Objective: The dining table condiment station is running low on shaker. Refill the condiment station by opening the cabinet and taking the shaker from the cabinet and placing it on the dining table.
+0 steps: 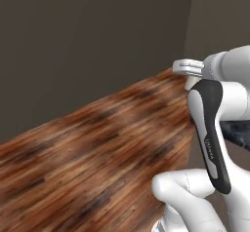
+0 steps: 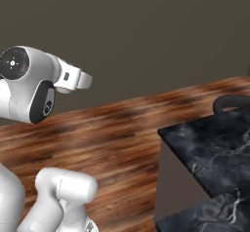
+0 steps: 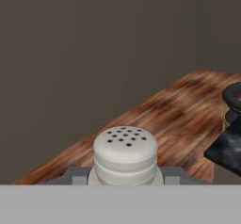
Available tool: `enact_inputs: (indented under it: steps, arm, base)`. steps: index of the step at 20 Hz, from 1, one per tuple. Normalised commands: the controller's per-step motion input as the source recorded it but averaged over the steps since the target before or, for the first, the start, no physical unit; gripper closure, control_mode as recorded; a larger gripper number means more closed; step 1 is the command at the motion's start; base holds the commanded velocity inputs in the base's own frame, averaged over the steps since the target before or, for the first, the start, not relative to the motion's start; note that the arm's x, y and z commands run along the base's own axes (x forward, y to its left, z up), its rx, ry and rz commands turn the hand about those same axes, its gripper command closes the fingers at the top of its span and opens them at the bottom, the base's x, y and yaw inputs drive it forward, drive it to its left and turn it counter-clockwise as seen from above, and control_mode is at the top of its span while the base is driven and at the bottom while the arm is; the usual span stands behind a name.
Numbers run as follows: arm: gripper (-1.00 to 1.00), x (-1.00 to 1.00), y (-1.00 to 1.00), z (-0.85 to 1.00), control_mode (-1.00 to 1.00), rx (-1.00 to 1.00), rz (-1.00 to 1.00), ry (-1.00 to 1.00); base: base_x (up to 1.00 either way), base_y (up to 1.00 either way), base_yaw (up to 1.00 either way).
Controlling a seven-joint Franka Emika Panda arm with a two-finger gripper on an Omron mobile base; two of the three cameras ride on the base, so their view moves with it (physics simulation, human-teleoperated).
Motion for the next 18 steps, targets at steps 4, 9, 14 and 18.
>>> enact_inputs:
  steps: [4,9,14,18]
  arm:
    - [1.0,0.0,0.0,0.0,1.0,0.0,0.0,0.0]
    - [1.0,0.0,0.0,0.0,1.0,0.0,0.0,0.0]
    - [1.0,0.0,0.0,0.0,1.0,0.0,0.0,0.0]
    - [1.0,0.0,0.0,0.0,1.0,0.0,0.0,0.0]
  base:
    - [0.69,0.18,-0.39]
    - [0.69,0.12,-0.39]
    - [0.71,0.09,-0.39]
    - [0.73,0.05,-0.4]
